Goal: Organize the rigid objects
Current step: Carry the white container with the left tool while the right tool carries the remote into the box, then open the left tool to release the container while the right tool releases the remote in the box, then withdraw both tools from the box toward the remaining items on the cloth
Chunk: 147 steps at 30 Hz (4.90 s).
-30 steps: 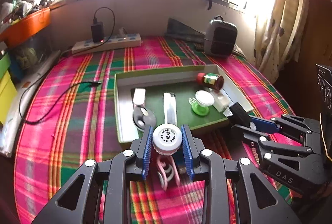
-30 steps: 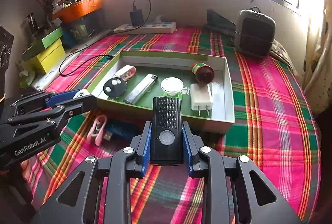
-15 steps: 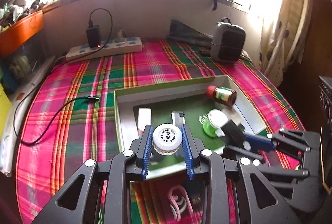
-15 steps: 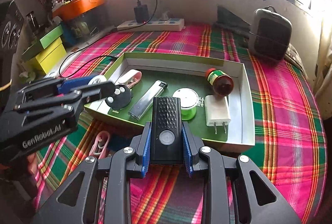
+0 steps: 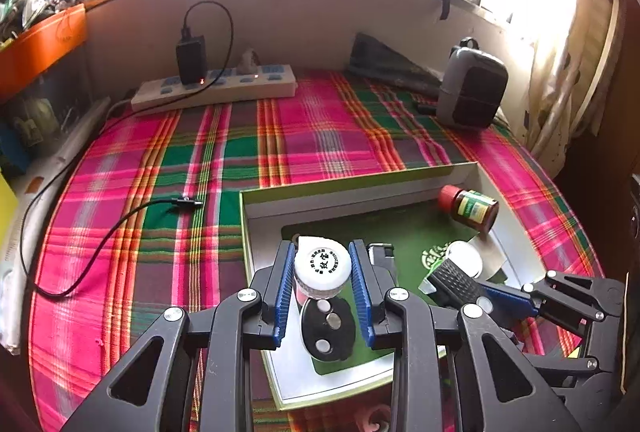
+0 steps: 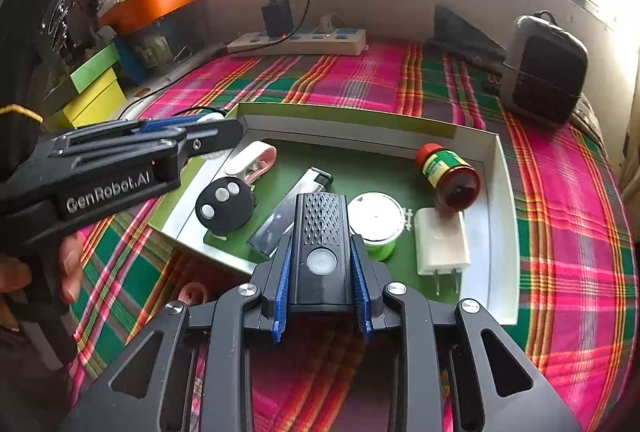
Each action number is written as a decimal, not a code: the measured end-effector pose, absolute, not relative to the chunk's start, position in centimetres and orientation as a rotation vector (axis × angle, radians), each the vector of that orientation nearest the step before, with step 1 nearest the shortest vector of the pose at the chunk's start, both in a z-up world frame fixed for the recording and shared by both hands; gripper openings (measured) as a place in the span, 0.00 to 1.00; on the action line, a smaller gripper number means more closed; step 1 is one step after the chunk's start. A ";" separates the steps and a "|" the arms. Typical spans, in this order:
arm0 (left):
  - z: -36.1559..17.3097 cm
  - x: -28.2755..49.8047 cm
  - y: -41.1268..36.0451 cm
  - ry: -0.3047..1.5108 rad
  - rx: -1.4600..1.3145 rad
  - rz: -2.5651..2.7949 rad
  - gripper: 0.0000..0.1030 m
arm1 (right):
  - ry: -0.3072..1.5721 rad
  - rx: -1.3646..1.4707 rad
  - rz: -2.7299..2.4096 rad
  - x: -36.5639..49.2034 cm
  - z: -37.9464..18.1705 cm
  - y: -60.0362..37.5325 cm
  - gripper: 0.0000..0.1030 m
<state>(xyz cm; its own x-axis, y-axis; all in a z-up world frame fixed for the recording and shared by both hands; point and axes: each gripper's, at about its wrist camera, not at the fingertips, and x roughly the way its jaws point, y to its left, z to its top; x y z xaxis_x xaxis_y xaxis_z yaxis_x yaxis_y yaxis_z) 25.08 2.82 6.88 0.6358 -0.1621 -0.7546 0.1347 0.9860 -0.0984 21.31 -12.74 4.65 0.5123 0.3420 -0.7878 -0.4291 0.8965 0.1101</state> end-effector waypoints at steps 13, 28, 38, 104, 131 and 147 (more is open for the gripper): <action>5.2 26.0 1.6 0.907 0.000 -0.186 0.26 | 0.944 -0.119 0.470 22.6 3.4 -11.5 0.27; 4.8 26.0 0.7 0.898 0.057 -0.180 0.26 | 0.969 -0.109 0.453 23.9 2.3 -11.6 0.27; 4.7 25.9 0.2 0.887 0.077 -0.194 0.26 | 0.962 -0.109 0.448 23.9 2.3 -11.8 0.27; 7.2 20.2 1.5 0.821 0.025 -0.154 0.34 | 0.866 -0.092 0.422 20.7 3.9 -13.2 0.40; 6.4 15.1 4.4 0.832 -0.100 -0.154 0.44 | 0.767 -0.052 0.402 15.8 6.0 -16.0 0.40; 4.0 14.3 2.0 0.917 -0.062 -0.183 0.44 | 0.766 -0.055 0.400 13.7 5.5 -17.3 0.40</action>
